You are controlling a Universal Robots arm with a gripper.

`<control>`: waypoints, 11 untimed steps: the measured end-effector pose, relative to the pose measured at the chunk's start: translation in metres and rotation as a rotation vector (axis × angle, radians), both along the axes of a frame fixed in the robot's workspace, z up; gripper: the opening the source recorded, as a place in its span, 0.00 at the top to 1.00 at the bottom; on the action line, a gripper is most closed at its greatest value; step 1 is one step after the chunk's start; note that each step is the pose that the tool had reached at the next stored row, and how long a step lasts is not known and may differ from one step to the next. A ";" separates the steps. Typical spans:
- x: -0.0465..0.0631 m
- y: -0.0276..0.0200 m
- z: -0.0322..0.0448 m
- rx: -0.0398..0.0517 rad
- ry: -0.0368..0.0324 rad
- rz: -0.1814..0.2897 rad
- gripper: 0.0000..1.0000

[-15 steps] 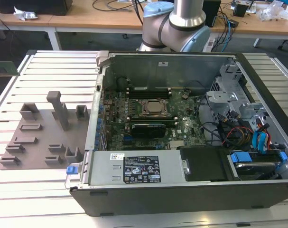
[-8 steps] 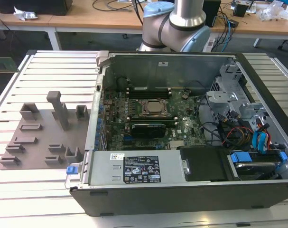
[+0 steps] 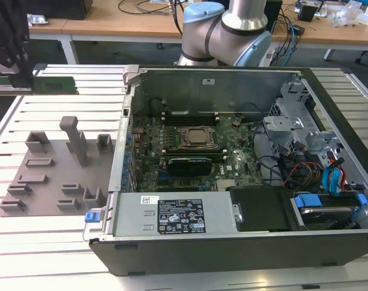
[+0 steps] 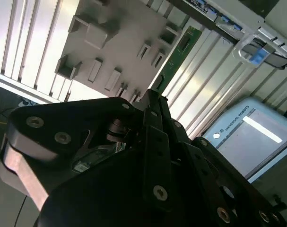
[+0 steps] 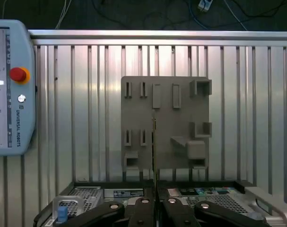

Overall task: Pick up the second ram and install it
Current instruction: 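Pick up the second ram and move it above second insertion slot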

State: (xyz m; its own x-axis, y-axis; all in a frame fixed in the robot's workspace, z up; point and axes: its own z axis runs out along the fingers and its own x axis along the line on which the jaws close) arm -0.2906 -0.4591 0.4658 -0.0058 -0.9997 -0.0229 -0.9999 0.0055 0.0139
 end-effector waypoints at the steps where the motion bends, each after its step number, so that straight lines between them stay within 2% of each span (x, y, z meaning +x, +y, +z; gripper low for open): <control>1: 0.011 0.0002 -0.0004 -0.0001 0.0010 0.000 0.87; 4: 0.040 0.0007 -0.0012 -0.0001 0.0024 0.000 0.87; 11: 0.082 0.0015 -0.0020 -0.0006 0.0041 0.000 0.87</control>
State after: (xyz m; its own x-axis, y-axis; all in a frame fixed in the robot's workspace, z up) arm -0.2084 -0.4575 0.4638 -0.0059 -0.9997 -0.0223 -0.9998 0.0055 0.0180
